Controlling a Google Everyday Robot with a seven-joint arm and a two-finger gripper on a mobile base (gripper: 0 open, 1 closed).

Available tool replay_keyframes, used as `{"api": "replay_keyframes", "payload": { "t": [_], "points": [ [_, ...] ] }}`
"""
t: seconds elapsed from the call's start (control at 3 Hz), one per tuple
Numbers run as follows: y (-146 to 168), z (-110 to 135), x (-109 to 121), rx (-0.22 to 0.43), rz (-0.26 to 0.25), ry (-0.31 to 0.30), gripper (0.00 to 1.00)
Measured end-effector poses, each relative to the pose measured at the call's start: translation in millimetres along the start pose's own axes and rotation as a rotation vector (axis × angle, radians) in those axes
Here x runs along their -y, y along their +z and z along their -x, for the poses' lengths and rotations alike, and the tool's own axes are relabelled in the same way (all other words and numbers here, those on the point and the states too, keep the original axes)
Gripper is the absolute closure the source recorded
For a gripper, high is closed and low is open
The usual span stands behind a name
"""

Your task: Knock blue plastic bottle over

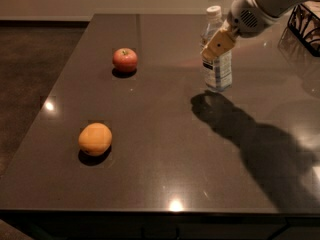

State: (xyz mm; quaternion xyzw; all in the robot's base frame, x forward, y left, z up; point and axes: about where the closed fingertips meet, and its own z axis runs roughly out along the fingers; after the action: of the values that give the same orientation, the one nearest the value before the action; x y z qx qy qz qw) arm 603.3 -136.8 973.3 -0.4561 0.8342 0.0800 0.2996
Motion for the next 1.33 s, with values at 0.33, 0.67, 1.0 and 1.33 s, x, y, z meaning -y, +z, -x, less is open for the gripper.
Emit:
{"api": "replay_keyframes", "payload": {
  "t": [0.33, 0.67, 1.0, 1.33],
  "points": [
    [-12.7, -3.3, -31.9, -0.124, 0.033, -0.132, 1.0],
    [-14.0, -3.8, -58.9, -0.259, 0.08, -0.288, 1.0],
    [-0.7, -7.0, -69.4, -0.368, 0.148, -0.394, 1.0],
    [22.0, -9.4, -71.1, -0.43, 0.208, -0.462, 0.87]
  ]
}}
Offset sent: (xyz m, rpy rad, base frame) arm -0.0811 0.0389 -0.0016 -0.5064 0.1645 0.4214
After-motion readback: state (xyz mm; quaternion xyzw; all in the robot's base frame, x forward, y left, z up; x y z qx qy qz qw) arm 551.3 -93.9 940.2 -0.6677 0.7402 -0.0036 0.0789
